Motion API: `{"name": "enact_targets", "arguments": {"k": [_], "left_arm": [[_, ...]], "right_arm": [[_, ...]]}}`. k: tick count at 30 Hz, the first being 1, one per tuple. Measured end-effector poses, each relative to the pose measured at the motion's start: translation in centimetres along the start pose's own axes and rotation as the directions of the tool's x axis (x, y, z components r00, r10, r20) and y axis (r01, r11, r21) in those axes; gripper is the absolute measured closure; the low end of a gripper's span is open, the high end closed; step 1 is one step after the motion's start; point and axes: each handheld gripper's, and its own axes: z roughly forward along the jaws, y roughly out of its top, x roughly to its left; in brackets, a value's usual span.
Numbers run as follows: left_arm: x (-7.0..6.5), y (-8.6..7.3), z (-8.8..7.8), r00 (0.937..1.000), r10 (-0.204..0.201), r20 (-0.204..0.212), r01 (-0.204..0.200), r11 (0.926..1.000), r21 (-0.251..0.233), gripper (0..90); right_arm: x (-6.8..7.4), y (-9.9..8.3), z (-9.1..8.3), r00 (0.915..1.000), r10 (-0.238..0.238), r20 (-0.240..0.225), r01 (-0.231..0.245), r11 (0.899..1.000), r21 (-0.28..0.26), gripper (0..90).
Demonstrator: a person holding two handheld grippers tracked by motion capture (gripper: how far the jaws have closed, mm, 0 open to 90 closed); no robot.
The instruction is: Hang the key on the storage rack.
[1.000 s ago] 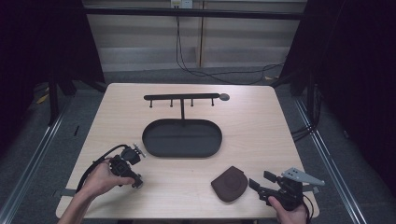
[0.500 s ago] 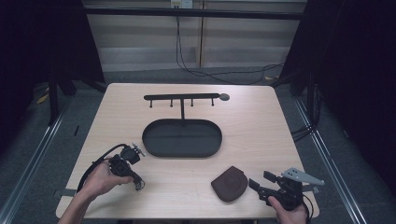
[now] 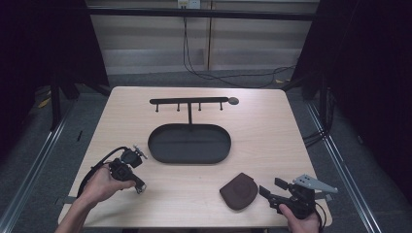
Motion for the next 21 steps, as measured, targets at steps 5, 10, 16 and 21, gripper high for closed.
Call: {"name": "enact_targets", "arguments": {"k": [5, 10, 16, 21], "left_arm": [[0.1, 0.3, -0.9, 1.0, -0.002, -0.009, 0.002, 1.0, 0.002, 89.4], [0.2, 0.5, -2.2, 0.9992, -0.026, -0.03, 0.026, 0.9996, -0.01, 89.5], [0.3, 0.5, -3.7, 0.9975, -0.027, -0.065, 0.027, 0.9996, -0.003, 89.5], [0.7, 0.4, -4.7, 0.9973, -0.038, -0.064, 0.037, 0.9992, -0.017, 89.5]], "right_arm": [[0.0, 0.0, -0.1, 1.0, 0.003, 0.001, -0.003, 1.0, -0.006, 25.2], [0.0, 0.0, 0.0, 1.0, 0.0, 0.0, 0.0, 1.0, -0.004, 25.3], [0.0, 0.0, 0.0, 1.0, 0.002, 0.0, -0.002, 1.0, -0.004, 25.2], [0.0, 0.0, 0.0, 1.0, 0.001, 0.0, -0.001, 1.0, -0.003, 25.2]]}}
